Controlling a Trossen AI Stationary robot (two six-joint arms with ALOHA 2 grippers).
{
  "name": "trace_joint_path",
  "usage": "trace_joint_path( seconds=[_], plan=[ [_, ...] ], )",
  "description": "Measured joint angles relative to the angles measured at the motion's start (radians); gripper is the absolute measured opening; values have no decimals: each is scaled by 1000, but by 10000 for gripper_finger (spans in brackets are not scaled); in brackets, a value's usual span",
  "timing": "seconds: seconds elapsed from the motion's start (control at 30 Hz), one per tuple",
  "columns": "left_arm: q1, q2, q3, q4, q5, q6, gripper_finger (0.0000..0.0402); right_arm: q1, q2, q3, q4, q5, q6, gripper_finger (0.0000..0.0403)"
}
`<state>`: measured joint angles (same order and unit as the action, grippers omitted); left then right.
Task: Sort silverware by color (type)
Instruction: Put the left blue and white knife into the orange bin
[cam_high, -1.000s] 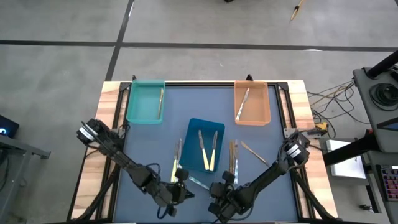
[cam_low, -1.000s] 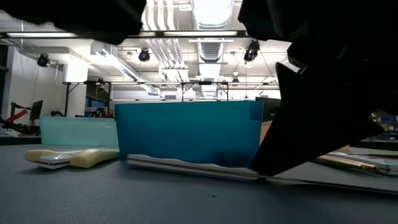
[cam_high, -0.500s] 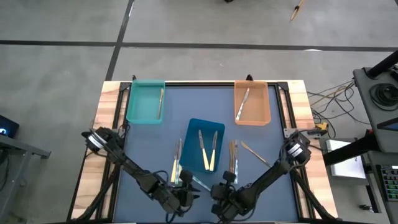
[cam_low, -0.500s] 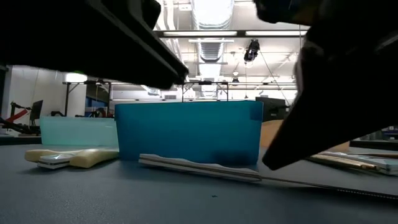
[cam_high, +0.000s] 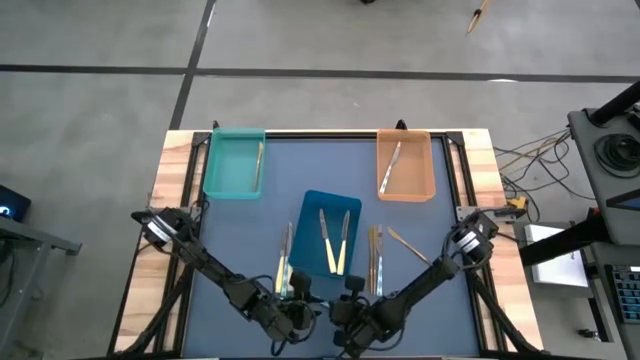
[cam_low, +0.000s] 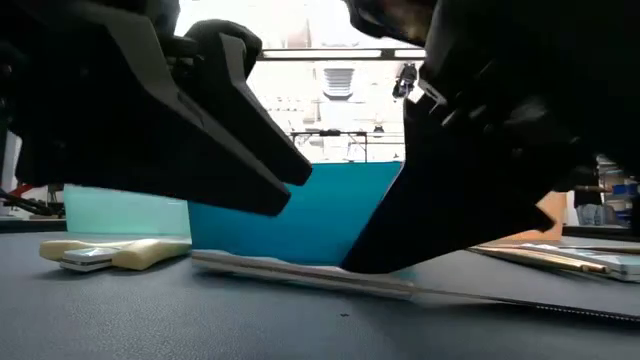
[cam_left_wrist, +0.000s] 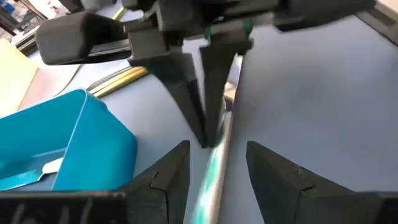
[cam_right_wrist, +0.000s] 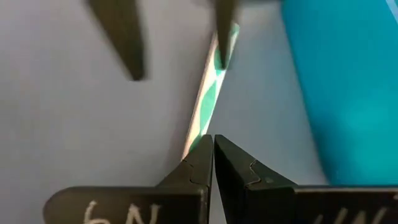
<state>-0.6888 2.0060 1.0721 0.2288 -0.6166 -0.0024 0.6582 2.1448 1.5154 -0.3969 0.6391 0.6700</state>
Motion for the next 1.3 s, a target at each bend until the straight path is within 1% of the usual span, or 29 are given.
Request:
trace_joint_path(
  seconds=[0.1,0.23,0.37,0.57,0.73,0.9,1.03,1.3],
  plan=[
    [4,3,0,3,48,1,139,-2,0,0,24,-20,-8,9],
    [7,4,0,0,128,2,139,-5,0,0,24,-15,5,9],
    [8,4,0,-2,156,3,139,-5,-18,0,22,-11,17,9],
    [28,15,-2,-1,156,15,139,9,-56,0,35,3,37,9],
    [55,61,-2,11,164,-7,139,30,-79,19,45,28,45,9],
    [55,73,0,3,163,-48,136,44,-96,41,44,43,63,9],
    [55,76,1,-3,174,-81,113,48,-97,65,43,43,64,9],
    [56,78,2,-42,196,-116,18,59,-97,94,43,43,64,9]
  ],
)
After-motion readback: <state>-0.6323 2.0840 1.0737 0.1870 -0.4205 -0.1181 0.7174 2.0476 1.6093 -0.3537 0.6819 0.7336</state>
